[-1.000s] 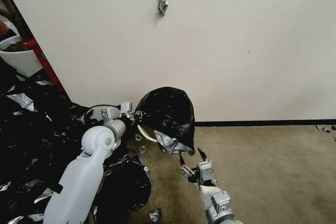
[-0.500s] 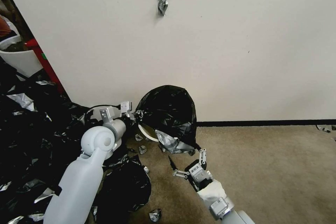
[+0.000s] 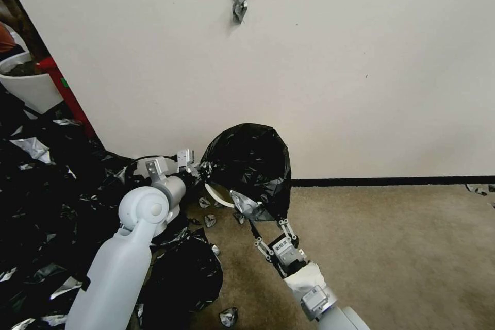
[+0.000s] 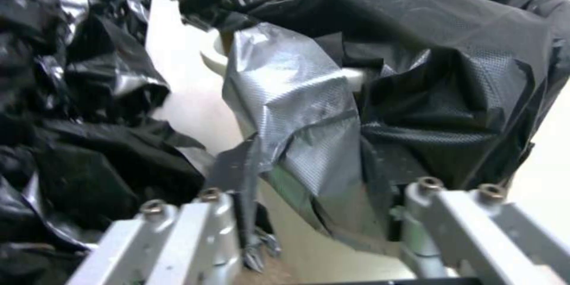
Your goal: Place a trash bag onto the trash bin.
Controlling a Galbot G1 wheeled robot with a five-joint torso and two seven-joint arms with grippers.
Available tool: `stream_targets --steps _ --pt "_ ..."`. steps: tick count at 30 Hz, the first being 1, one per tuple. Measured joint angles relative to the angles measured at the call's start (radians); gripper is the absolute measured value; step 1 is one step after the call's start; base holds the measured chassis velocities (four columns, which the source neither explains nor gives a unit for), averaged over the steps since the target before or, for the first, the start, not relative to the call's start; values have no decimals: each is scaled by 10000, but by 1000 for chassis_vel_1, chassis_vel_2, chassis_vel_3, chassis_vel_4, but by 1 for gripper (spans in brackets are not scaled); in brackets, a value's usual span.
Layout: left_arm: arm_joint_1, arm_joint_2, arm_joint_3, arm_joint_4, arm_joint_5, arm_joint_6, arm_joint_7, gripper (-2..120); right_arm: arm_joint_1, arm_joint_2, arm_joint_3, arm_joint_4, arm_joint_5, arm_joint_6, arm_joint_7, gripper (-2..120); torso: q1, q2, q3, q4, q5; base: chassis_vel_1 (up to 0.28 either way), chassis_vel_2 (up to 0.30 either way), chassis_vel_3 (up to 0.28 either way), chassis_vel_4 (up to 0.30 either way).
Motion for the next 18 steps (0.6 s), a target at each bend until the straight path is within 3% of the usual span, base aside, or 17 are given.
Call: stream_targets --steps 2,6,8,10,16,18 --pt "-17 -16 16 2 -56 0 -40 2 95 31 -85 -69 434 160 -165 27 0 0 0 0 0 0 0 0 0" --pt "-23 -48 57 3 -78 0 -73 2 245 57 -90 -227 833 481 -574 19 0 0 0 0 0 0 0 0 0" --pt "-28 -92 117 3 -116 1 -134 2 457 90 -47 -473 1304 942 -1452 6 0 0 0 0 0 0 0 0 0" --pt "-31 -101 132 3 -164 2 -165 2 554 100 -46 -576 1506 1133 -1946 1 1 0 0 0 0 0 0 0 0" --pt "89 -139 294 -191 -276 121 -227 2 1202 342 -17 -1395 1475 1722 -4223 0 0 0 0 0 0 0 0 0 0" --pt "159 -147 345 -262 -276 155 -229 2 1361 448 6 -1652 1194 1742 -4499 0 0 0 0 -1 -1 0 0 0 0"
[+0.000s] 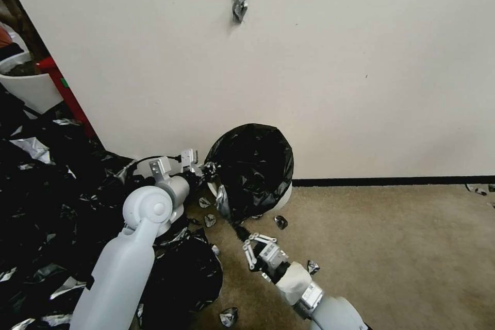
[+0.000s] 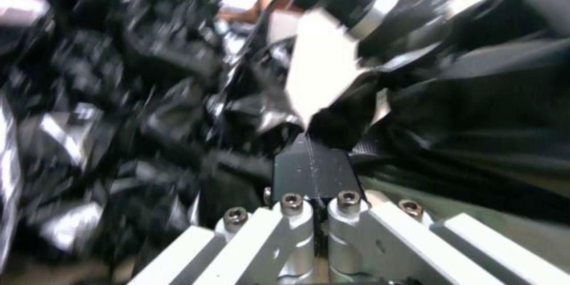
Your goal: Place a trash bag onto the trash bin.
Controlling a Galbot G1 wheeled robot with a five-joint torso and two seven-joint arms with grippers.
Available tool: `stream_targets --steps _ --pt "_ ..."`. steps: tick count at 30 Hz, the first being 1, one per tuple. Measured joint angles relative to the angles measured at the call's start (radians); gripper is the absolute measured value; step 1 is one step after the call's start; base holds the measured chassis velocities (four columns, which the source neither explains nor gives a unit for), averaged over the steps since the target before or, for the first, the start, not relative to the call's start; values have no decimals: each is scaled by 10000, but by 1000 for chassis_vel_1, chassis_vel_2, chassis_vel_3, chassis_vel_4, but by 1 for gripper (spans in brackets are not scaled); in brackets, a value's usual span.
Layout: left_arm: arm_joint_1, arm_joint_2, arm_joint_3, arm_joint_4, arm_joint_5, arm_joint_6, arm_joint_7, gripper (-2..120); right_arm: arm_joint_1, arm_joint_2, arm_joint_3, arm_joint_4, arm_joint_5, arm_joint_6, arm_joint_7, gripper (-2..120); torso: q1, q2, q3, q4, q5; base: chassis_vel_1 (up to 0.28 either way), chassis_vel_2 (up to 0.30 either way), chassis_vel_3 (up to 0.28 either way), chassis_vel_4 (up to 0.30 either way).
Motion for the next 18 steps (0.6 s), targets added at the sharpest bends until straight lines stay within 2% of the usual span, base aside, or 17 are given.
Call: stream_targets --steps 6,9,14,18 --pt "324 13 198 -361 2 62 1 2 619 441 175 -1155 -1355 47 -338 0 0 0 0 1 2 0 0 0 0" --pt "537 66 258 -590 19 111 8 2 993 680 617 -1826 -2518 0 13 0 0 -1 0 2 3 0 0 0 0" --pt "502 92 184 -582 26 90 18 2 912 545 825 -1631 -2732 -16 229 0 1 -1 0 2 2 0 0 0 0" --pt "301 86 35 -389 9 -25 18 2 574 333 968 -1288 -2664 230 -128 0 0 -1 0 1 0 0 0 0 0"
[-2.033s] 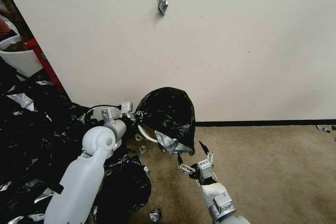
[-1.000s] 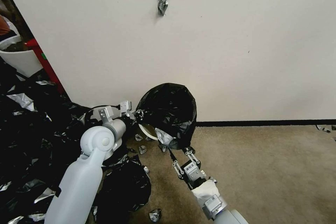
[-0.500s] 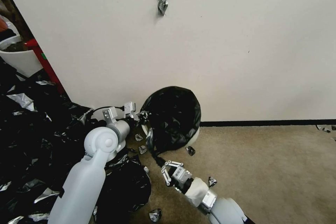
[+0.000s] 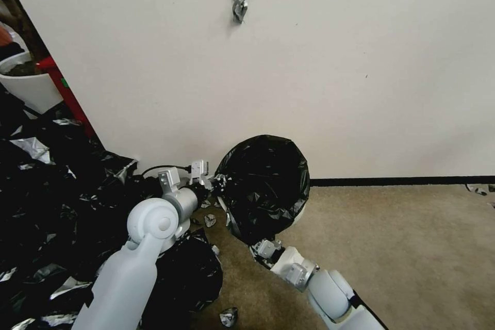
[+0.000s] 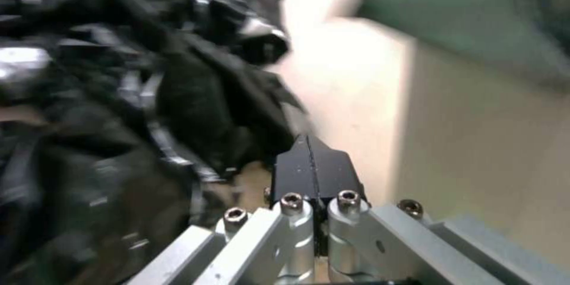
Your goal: Place a trash bag onto the trash bin.
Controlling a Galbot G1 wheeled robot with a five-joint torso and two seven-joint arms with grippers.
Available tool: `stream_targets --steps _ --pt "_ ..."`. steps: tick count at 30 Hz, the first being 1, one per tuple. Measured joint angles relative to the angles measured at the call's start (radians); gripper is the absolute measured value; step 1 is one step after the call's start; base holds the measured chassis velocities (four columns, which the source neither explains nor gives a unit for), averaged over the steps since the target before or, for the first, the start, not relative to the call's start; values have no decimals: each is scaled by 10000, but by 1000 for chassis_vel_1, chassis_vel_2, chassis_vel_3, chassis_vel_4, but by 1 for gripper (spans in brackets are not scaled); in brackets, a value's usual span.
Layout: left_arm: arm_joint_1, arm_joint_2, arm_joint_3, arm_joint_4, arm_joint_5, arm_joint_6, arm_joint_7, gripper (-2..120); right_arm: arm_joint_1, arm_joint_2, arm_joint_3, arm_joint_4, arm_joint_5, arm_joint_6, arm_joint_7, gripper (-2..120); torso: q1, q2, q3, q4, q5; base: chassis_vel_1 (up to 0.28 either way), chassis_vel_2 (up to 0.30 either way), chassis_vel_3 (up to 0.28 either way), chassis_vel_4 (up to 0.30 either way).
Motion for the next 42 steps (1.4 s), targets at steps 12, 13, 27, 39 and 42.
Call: stream_targets --steps 12,13,27,39,42 --pt "-818 -89 -388 661 -391 -391 -243 2 -1104 -322 822 1347 -308 1469 38 35 0 0 -1 -1 0 0 0 0 0" --pt "-818 -82 -396 665 -401 -391 -254 2 -1191 -316 752 1498 -327 1501 403 41 0 0 0 0 0 0 0 0 0" --pt "-794 -23 -520 616 -609 -351 -311 2 -1335 11 -21 1712 -632 505 3023 92 0 0 0 0 0 0 0 0 0" --pt "-760 -112 -460 538 -673 -316 -341 2 -1122 248 -417 1627 -725 151 2982 86 0 0 0 0 0 0 0 0 0" --pt "-742 -137 -421 539 -672 -314 -345 2 -1075 286 -443 1648 -943 170 2969 76 0 0 0 1 0 0 0 0 0"
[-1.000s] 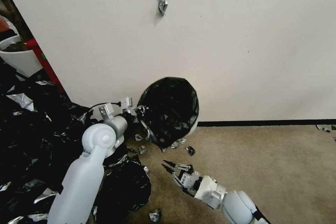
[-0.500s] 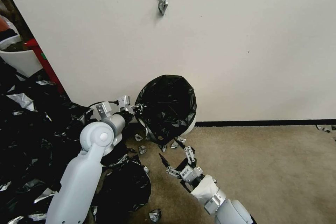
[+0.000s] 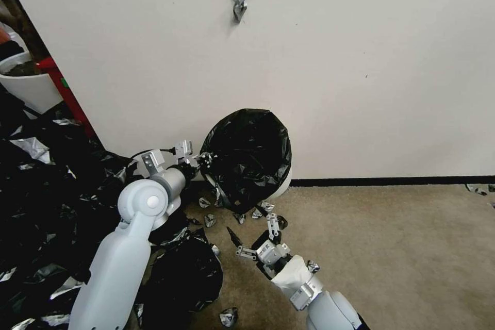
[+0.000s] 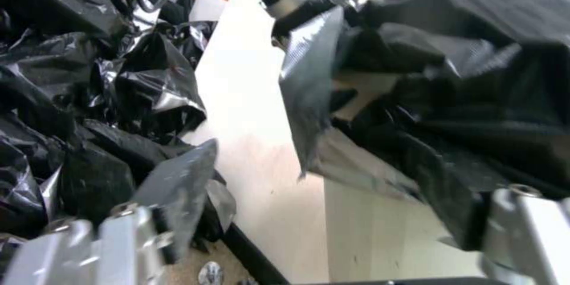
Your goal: Place a trash bag onto the trash bin.
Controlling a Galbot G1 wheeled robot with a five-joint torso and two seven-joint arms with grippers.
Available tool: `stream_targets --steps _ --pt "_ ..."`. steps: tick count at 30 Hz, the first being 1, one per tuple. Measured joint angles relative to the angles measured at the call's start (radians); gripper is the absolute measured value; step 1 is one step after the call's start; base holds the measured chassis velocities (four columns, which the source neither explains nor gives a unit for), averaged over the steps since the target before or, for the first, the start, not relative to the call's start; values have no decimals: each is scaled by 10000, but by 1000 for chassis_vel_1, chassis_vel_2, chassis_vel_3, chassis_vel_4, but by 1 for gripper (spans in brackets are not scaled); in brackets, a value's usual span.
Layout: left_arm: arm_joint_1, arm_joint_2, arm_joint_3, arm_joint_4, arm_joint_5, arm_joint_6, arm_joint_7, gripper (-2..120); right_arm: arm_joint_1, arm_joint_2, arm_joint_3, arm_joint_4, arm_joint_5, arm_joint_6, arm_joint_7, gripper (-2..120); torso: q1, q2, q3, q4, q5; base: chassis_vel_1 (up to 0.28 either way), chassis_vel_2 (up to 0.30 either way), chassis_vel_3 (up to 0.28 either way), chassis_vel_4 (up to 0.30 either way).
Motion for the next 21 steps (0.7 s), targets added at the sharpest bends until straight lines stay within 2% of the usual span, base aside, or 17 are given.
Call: stream_targets --steps 2,13,14,15,17,18,21 --pt "23 -31 48 0 4 11 -3 2 65 17 0 25 -296 17 -8 66 0 0 0 0 0 0 0 0 0" --pt "106 -124 161 -28 24 74 -9 2 320 57 -102 56 -1012 -485 -22 63 0 0 0 0 0 0 0 0 0" --pt "116 -136 169 -38 27 76 -11 2 350 68 -117 52 -1021 -517 -26 60 0 0 0 -1 0 0 0 0 0" --pt "138 -156 182 -46 35 76 -14 2 411 86 -155 51 -1023 -537 -71 52 0 0 0 0 0 0 0 0 0" --pt "143 -159 185 -47 37 77 -16 2 420 87 -163 51 -1022 -538 -85 50 0 0 0 -1 0 0 0 0 0" --pt "166 -171 200 -47 46 78 -24 2 467 96 -218 44 -948 -513 -220 42 0 0 0 0 0 0 0 0 0" --pt "172 -178 208 -47 57 78 -41 2 505 91 -315 -23 -528 -372 -442 28 0 0 0 -1 1 0 0 0 0"
